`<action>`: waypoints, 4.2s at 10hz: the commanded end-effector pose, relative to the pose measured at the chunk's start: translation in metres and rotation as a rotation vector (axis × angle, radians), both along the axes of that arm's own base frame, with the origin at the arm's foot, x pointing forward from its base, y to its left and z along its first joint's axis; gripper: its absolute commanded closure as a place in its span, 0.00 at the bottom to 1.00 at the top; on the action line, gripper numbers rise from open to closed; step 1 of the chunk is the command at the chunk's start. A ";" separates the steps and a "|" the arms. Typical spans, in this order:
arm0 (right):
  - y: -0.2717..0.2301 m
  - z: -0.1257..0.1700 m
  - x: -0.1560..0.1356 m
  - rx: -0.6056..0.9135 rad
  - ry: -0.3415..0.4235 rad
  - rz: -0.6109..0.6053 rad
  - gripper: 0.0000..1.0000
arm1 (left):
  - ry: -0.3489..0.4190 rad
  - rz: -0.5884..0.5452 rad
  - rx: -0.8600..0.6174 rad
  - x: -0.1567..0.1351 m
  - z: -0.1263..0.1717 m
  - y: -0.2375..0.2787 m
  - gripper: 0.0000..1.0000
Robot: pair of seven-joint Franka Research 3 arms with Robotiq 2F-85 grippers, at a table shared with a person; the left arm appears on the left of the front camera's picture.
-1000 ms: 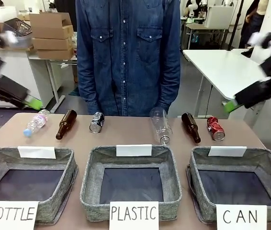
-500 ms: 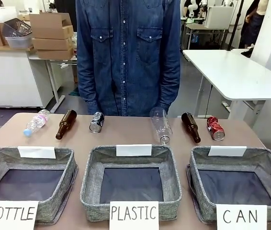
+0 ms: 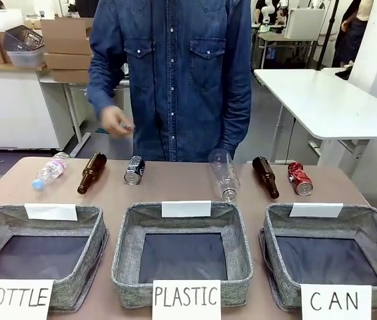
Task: Sort the can waste into the basket.
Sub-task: Pick up the can waste from the table and place it in the right Fabric basket.
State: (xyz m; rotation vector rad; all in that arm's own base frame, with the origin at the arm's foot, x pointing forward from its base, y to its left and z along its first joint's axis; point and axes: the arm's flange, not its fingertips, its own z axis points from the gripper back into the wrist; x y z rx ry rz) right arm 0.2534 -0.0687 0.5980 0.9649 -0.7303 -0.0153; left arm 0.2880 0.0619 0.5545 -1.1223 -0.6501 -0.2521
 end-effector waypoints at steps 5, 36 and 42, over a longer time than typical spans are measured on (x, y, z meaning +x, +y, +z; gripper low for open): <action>-0.005 0.002 0.001 0.005 -0.031 0.012 0.00 | 0.175 0.063 0.130 0.027 -0.003 0.000 0.00; -0.005 0.002 0.001 0.005 -0.031 0.012 0.00 | 0.426 0.379 0.739 0.193 -0.040 -0.184 0.00; -0.005 0.002 0.001 0.005 -0.031 0.012 0.00 | 0.409 0.519 0.857 0.278 -0.160 -0.272 0.00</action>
